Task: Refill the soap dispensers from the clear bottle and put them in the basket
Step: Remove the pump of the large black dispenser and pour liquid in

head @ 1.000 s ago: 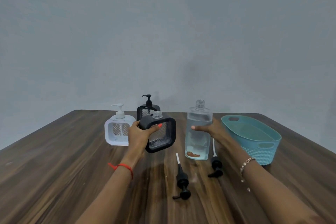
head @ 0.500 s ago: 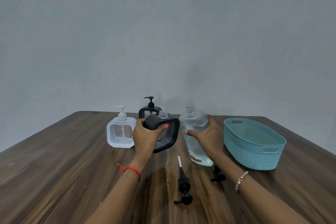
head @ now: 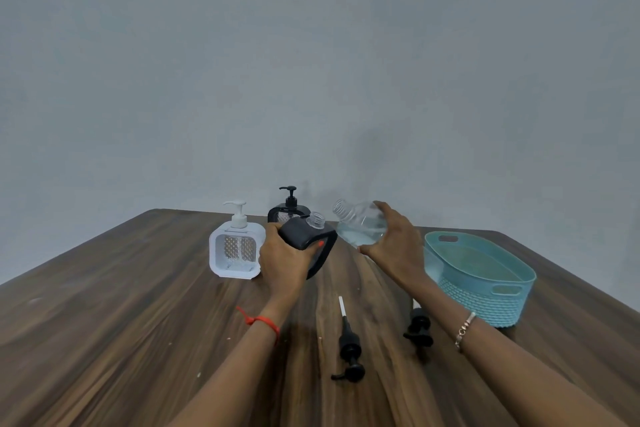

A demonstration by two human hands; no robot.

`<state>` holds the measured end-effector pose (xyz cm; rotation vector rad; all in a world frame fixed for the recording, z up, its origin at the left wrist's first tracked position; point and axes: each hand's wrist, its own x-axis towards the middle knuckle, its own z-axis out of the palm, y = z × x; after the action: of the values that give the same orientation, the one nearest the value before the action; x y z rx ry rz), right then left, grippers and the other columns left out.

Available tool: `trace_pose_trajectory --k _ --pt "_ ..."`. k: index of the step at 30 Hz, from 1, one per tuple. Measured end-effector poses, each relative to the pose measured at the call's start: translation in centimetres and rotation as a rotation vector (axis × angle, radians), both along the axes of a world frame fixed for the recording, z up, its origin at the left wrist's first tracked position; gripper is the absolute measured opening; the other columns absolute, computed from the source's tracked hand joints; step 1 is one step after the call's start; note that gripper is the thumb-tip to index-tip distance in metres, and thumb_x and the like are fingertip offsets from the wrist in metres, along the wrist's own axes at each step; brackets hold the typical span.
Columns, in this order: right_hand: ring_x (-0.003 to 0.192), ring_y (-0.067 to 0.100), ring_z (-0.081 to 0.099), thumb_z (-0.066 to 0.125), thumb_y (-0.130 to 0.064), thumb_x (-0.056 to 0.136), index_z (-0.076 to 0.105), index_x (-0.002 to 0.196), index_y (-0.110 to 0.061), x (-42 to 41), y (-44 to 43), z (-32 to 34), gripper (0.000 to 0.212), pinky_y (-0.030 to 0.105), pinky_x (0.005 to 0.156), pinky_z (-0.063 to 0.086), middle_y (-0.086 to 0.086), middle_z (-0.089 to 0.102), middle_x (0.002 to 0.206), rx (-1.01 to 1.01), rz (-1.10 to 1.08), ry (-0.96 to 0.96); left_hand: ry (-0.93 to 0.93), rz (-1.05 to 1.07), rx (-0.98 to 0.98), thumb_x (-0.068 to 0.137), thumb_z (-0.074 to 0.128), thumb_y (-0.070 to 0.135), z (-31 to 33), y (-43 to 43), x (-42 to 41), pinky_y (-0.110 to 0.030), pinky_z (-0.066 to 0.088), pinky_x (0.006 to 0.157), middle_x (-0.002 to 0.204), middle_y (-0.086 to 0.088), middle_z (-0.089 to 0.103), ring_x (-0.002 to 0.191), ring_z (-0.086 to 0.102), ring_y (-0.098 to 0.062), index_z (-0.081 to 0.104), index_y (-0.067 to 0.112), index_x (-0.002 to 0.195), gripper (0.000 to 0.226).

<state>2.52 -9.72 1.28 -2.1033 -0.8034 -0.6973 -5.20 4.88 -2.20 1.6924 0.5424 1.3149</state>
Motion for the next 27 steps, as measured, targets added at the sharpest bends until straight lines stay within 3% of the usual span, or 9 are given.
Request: trace_pose_trajectory --k 6,15,27 --pt "0.105 0.027 0.057 0.076 -0.029 0.064 0.048 0.128 -0.017 -0.2 0.0 0.1 0.072 0.043 0.090 0.045 0.007 0.063 0.112 -0.064 -0.038 -0.041 0.010 0.096 0.112 0.058 0.084 0.040 0.0 -0.8 -0.4 -0.043 0.048 0.074 0.092 -0.012 0.065 0.086 0.060 -0.034 0.051 0.006 0.095 0.060" --pt "0.107 0.026 0.054 0.069 -0.022 0.067 0.044 0.130 -0.021 -0.1 0.2 0.1 0.068 0.039 0.087 0.038 0.004 0.061 0.112 -0.168 -0.074 -0.082 -0.016 0.173 0.225 0.058 0.079 0.051 -0.1 -0.9 -0.3 -0.036 0.043 0.066 0.086 -0.013 0.065 0.078 0.061 -0.032 0.055 0.008 0.093 0.061" --pt "0.104 0.026 0.052 0.064 -0.018 0.070 0.042 0.133 -0.021 -0.1 0.0 0.4 0.067 0.039 0.089 0.033 0.005 0.060 0.111 -0.272 -0.098 -0.121 0.008 0.140 0.163 0.059 0.082 0.046 -0.5 -1.6 -0.4 -0.035 0.039 0.069 0.089 -0.014 0.064 0.084 0.058 -0.032 0.053 0.005 0.093 0.062"
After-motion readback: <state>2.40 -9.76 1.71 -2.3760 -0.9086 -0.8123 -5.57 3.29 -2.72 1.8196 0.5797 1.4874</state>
